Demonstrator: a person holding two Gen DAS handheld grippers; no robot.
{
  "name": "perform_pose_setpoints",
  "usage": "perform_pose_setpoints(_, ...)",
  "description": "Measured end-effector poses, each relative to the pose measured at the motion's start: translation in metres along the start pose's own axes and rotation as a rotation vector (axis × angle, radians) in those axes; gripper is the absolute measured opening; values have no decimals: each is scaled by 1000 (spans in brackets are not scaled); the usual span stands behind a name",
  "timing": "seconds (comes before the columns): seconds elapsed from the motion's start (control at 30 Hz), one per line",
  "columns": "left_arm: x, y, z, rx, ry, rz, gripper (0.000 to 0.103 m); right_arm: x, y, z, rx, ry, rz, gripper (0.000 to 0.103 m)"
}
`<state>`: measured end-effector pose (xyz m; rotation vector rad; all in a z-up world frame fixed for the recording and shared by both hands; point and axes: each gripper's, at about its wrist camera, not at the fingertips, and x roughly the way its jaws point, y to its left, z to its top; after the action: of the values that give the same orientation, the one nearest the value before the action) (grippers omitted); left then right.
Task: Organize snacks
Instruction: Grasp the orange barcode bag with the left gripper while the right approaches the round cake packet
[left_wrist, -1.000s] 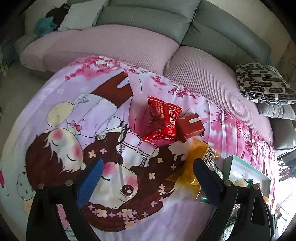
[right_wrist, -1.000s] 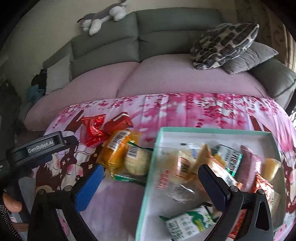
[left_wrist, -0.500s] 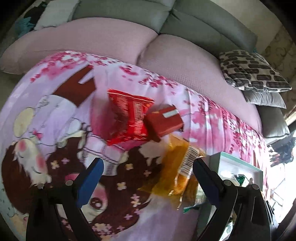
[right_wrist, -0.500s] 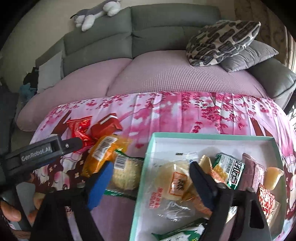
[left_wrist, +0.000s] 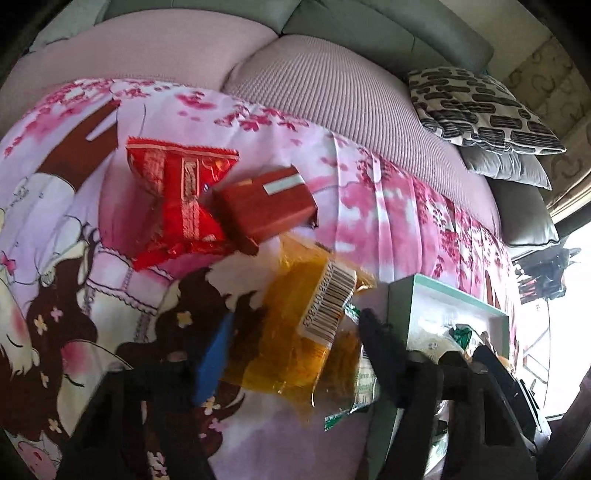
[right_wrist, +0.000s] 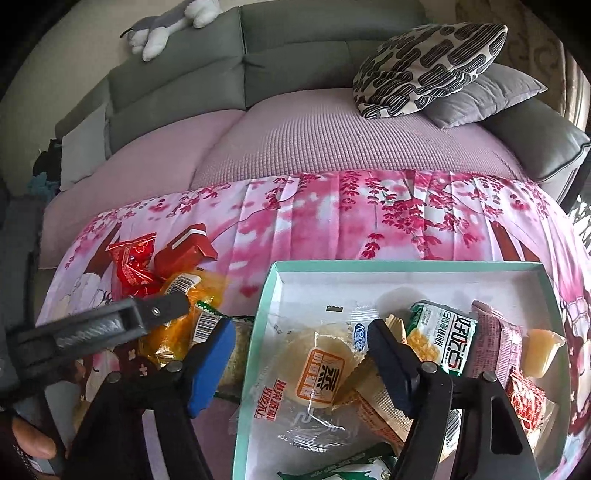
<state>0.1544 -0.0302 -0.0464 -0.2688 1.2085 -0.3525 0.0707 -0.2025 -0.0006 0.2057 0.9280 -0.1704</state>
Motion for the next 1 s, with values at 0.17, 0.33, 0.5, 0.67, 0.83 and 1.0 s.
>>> perform_pose_setpoints(0.17, -3, 3, -3, -14, 8, 4, 43, -2, 1, 0, 0, -8, -2, 75)
perform_pose_setpoints(0.33, -9, 13, -8, -44, 8, 38, 42, -6, 10, 0, -25, -19, 26, 66)
perform_pose_setpoints(0.5, -23, 32, -16, -74, -11, 114, 42, -6, 31, -3, -85, -5, 72, 61)
perform_pose_setpoints(0.67, -32, 49, -16, -108, -34, 179, 42, -1, 59, -12, -169, 22, 94, 58)
perform_pose_setpoints(0.83, -35, 62, -14, -144, -38, 177, 42, 15, 75, -19, -212, 71, 70, 54)
perform_pose_setpoints(1.0, -36, 66, -14, -149, -36, 170, 43, 30, 84, -17, -234, 102, 36, 53)
